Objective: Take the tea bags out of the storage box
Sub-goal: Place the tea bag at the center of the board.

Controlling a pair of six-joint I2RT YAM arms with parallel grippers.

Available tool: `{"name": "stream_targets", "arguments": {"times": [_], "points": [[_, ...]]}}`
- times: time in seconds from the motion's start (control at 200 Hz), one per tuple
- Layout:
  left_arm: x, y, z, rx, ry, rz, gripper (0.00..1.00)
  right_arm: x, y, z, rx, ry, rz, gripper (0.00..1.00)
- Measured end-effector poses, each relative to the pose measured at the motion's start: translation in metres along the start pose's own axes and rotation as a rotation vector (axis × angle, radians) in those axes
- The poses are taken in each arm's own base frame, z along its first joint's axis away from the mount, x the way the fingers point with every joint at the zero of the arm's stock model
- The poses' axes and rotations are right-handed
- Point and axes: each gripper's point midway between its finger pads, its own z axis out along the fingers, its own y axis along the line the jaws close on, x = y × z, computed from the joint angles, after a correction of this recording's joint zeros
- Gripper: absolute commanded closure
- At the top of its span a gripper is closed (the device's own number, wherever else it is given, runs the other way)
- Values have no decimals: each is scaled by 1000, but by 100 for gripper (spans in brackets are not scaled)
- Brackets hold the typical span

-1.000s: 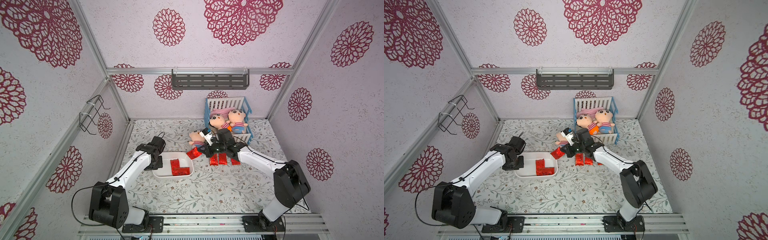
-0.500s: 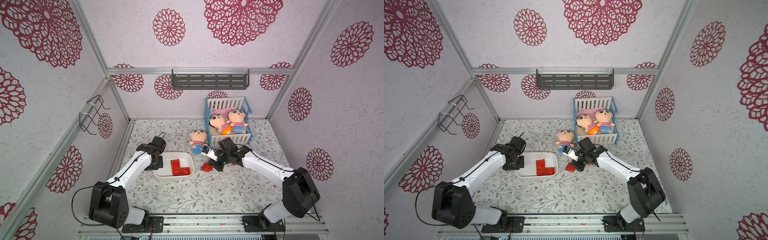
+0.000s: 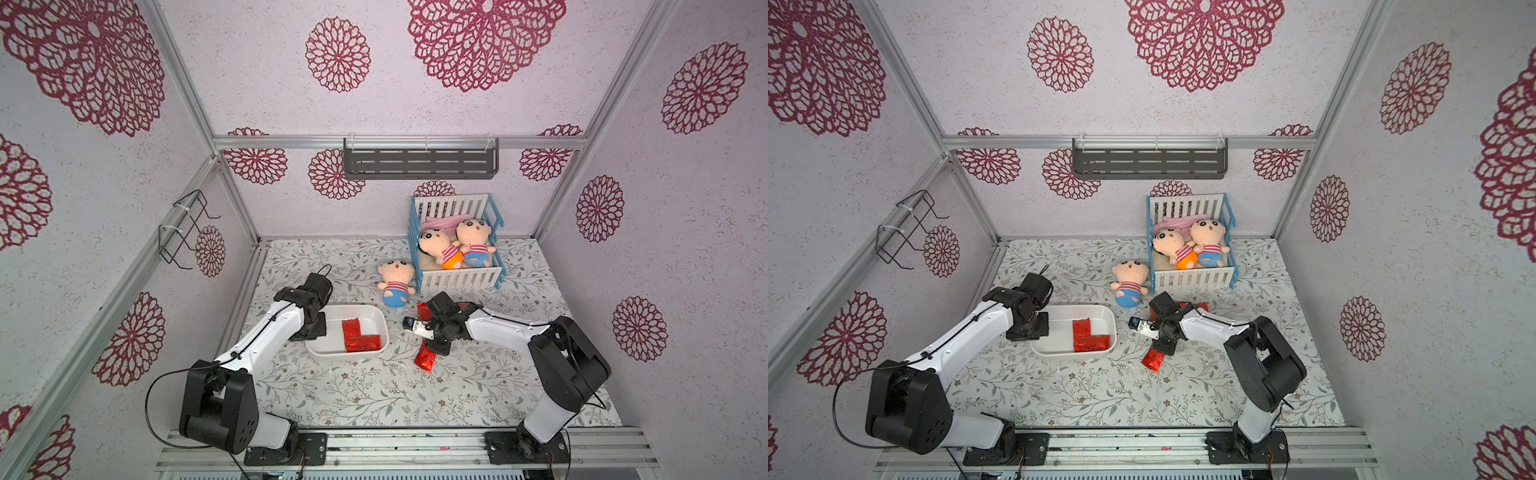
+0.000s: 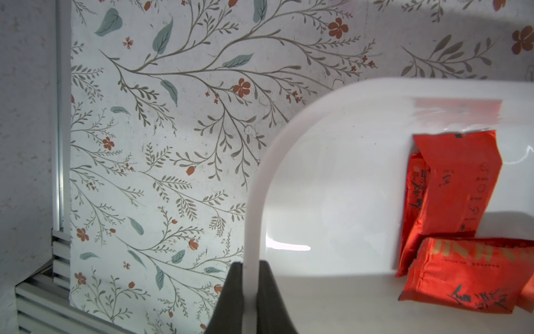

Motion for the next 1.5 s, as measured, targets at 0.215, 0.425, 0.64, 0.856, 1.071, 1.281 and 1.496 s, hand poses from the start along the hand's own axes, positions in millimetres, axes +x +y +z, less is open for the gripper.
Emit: {"name": "stream_targets", "arguments": {"times": [0.215, 0.425, 0.64, 0.856, 1.071, 1.281, 1.496], "points": [[0, 0, 0, 0, 0, 0, 100, -10, 3, -6, 36, -50, -93, 100], [0, 0, 0, 1, 0, 0, 100, -16, 7, -17, 64, -92, -152, 100], [0, 0, 0, 1, -1, 0, 100, -18, 8, -19, 83, -111, -181, 91], [0, 0, 0, 1, -1, 0, 100, -20, 8, -19, 89, -123, -160, 65], [-1, 0, 0, 1, -1, 0, 100, -47, -10, -53, 163, -247, 54, 37], [0, -1, 0, 3, -1, 1, 100, -64, -43, -91, 246, -380, 641, 33], [0, -2, -1, 5, -1, 2, 100, -24, 3, -75, 188, -317, 1065, 21]]}}
